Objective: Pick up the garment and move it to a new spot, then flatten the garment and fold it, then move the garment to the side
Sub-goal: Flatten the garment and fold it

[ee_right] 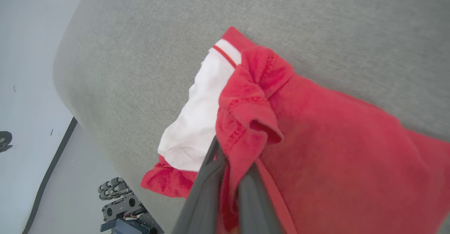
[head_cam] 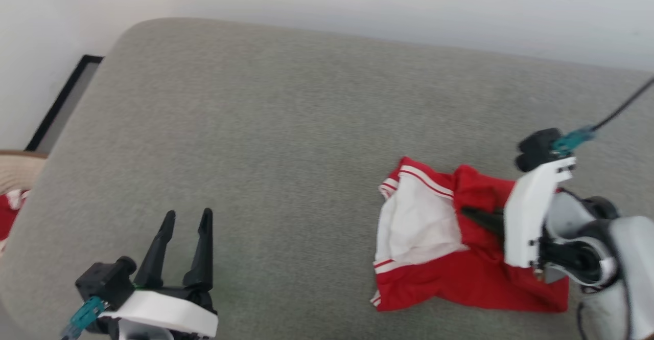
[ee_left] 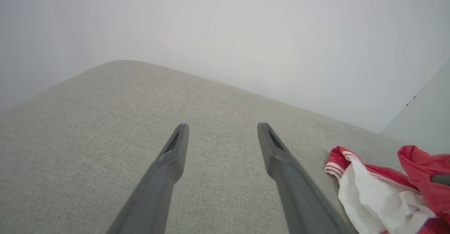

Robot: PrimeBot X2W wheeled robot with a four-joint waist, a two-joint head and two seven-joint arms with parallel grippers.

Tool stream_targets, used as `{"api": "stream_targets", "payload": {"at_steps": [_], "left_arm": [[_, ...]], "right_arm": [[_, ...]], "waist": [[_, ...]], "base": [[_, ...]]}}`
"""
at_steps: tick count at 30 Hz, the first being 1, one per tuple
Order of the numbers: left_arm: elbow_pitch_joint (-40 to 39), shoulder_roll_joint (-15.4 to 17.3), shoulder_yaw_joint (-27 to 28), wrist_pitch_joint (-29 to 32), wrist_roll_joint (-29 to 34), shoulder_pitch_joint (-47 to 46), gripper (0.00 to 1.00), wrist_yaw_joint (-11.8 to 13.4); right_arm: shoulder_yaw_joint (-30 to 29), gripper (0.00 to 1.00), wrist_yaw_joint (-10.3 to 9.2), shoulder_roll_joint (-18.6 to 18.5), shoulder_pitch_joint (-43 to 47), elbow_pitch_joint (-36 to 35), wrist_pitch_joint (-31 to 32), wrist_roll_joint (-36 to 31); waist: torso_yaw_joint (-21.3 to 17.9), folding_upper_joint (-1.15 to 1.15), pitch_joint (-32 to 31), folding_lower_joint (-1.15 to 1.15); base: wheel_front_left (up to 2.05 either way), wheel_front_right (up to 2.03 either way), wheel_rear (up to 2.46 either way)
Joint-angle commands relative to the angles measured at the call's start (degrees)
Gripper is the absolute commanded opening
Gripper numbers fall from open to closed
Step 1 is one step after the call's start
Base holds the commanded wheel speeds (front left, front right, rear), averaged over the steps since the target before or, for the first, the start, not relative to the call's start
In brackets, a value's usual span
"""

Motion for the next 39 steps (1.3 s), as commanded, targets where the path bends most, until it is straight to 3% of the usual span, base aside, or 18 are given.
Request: {"api": "stream_targets", "payload": {"at_steps": [1, 5, 6, 7, 8, 15, 22, 29, 39], "left_arm": [[0.2, -0.3, -0.2, -0.3, 0.1, -1.0, 1.00, -0.3], [0.8, -0.3, -1.2, -0.3, 0.1, -1.8, 1.00, -0.4], [0.8, -0.3, -1.3, -0.3, 0.0, -1.9, 1.00, -0.4], [0.8, -0.2, -1.4, -0.3, 0.0, -1.9, 1.00, -0.4], [0.8, -0.1, -1.4, -0.3, -0.1, -1.9, 1.00, -0.4], [0.1, 0.6, 0.5, -0.3, -0.2, -0.2, 1.00, -0.4], [-0.2, 1.1, 2.7, -0.3, -0.1, 0.9, 1.00, -0.4], [-1.4, 1.9, 4.5, -0.3, 1.1, 2.2, 1.00, -0.4], [-2.7, 2.8, 6.7, -0.3, 2.0, 4.5, 1.00, -0.4]], "right_arm": [[1.0, 0.00, 0.01, 0.4, -0.7, 1.0, -0.7, -0.3], [4.6, 0.02, 0.01, 0.8, -2.8, 5.8, -2.7, -1.0], [5.4, 0.25, 0.01, 0.6, -3.2, 7.0, -3.2, -1.3], [6.3, 0.56, 0.01, 0.4, -3.7, 7.8, -3.8, -1.3], [6.5, 1.00, 0.01, 0.6, -4.0, 8.5, -4.5, -0.9], [7.5, 1.00, 0.01, -1.0, -5.5, 6.3, -6.9, 3.1], [3.1, 1.00, 0.00, -3.7, -2.5, 1.1, -11.9, 4.4], [-2.4, 1.00, 0.01, -6.7, 3.1, -4.3, -21.9, 1.5], [-7.8, 1.00, 0.00, -7.2, 12.5, -5.9, -41.2, -3.0]], "waist": [[1.6, 0.00, -0.1, 0.00], [3.4, 0.00, -0.2, 0.00], [3.7, 0.00, -0.2, 0.00], [3.8, 0.00, -0.2, 0.00], [3.9, 0.00, -0.3, 0.00], [1.6, 0.00, -0.9, 0.00], [-2.1, 0.00, -2.0, 0.00], [-6.9, 0.00, -3.1, 0.00], [-11.2, 0.00, -5.9, 0.00]], "base": [[0.00, 0.00, 0.00], [0.00, 0.00, 0.00], [0.00, 0.00, 0.00], [0.00, 0.00, 0.00], [0.00, 0.00, 0.00], [0.00, 0.00, 0.00], [0.00, 0.00, 0.00], [0.00, 0.00, 0.00], [0.00, 0.00, 0.00]]}}
